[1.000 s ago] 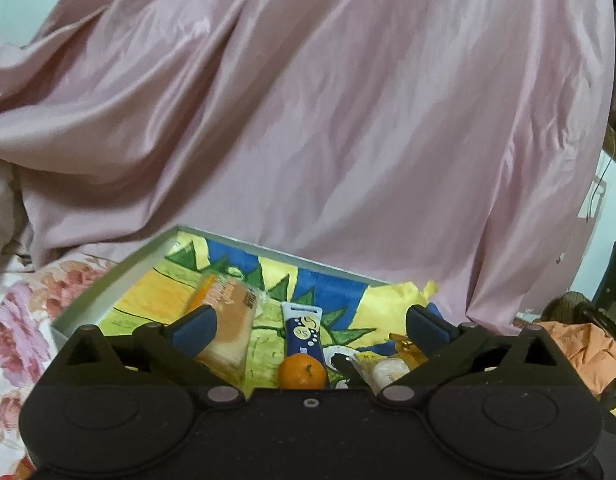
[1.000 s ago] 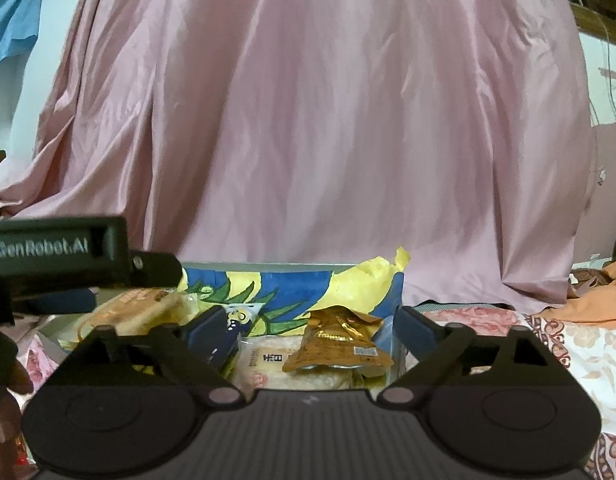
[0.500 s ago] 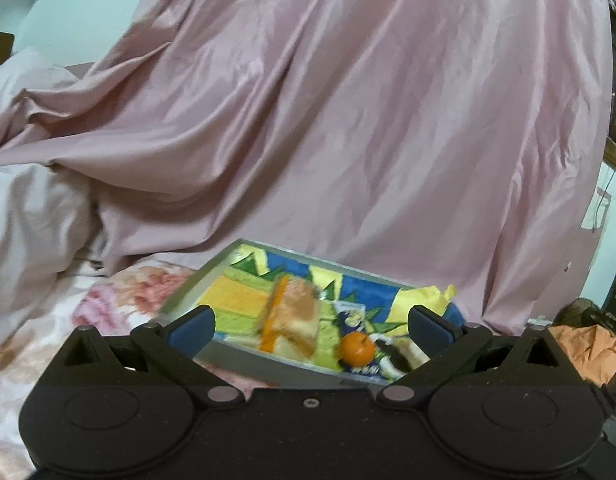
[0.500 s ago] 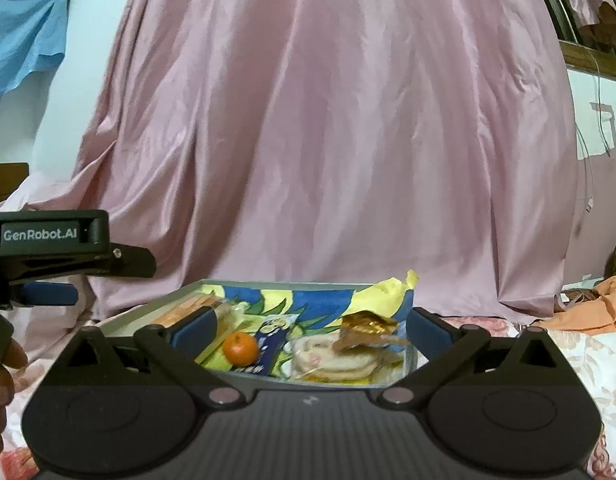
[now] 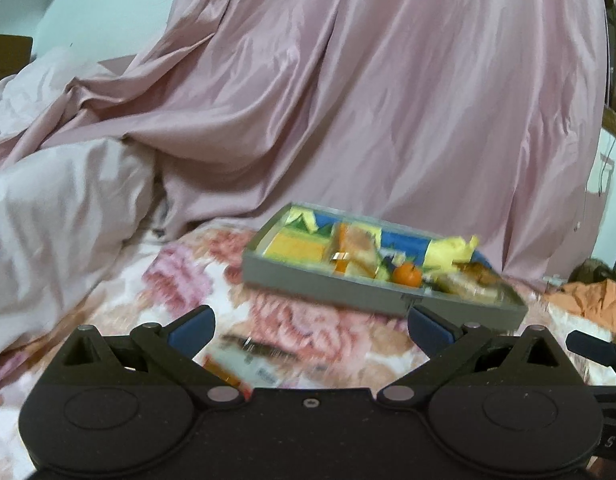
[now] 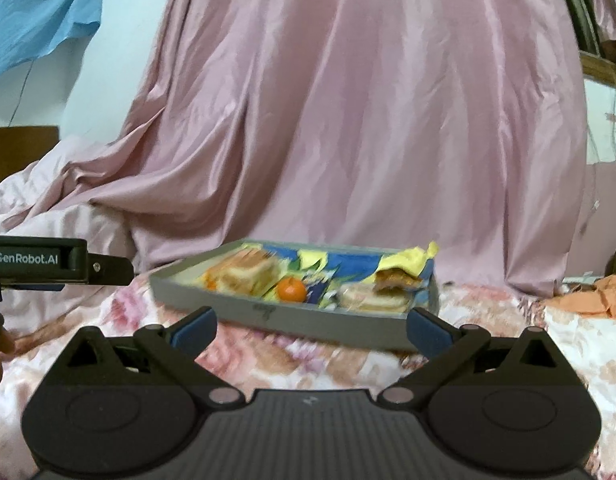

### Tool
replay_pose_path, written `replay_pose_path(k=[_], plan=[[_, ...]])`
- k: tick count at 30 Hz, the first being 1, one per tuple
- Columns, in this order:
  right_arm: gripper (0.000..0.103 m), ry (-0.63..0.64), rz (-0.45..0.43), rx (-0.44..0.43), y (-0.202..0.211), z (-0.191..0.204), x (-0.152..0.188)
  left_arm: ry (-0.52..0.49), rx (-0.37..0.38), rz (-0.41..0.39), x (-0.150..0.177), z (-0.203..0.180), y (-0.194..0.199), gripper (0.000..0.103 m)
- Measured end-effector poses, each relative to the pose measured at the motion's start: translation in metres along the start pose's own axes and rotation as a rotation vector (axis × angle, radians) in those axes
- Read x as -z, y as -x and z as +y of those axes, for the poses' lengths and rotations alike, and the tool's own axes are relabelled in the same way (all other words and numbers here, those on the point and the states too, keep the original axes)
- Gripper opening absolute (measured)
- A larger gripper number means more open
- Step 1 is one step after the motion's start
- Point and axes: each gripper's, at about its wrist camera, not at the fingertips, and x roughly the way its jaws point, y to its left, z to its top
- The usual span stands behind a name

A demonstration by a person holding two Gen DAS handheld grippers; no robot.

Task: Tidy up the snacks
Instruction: 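Move both tools back over the red snack pack and sausage tray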

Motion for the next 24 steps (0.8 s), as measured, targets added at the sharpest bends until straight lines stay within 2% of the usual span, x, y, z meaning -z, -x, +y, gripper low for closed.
replay_pose_path(k=[6, 11, 14, 18, 24], plan=[[0.103, -0.004, 0.108, -0.058, 0.009, 0.017, 0.013, -0.016, -0.038, 0.060, 0.032, 0.021, 0.019, 0.102], [0.103, 0.026, 0.149, -0.086, 0.014, 0.029, 0.020, -0.017, -0.074, 0.120, 0.054, 0.039, 0.027, 0.102], [0.103, 0.044, 0.182, -0.100, 0.011, 0.034, 0.025, -0.023, -0.093, 0.153, 0.062, 0.045, 0.027, 0.102], [0.103, 0.065, 0.280, -0.114, -0.003, 0.039, 0.033, -0.030, -0.115, 0.182, 0.071, 0.050, 0.029, 0.102], [0.103, 0.089, 0.336, -0.120, -0.010, 0.044, 0.041, -0.026, -0.120, 0.199, 0.075, 0.056, 0.028, 0.102]])
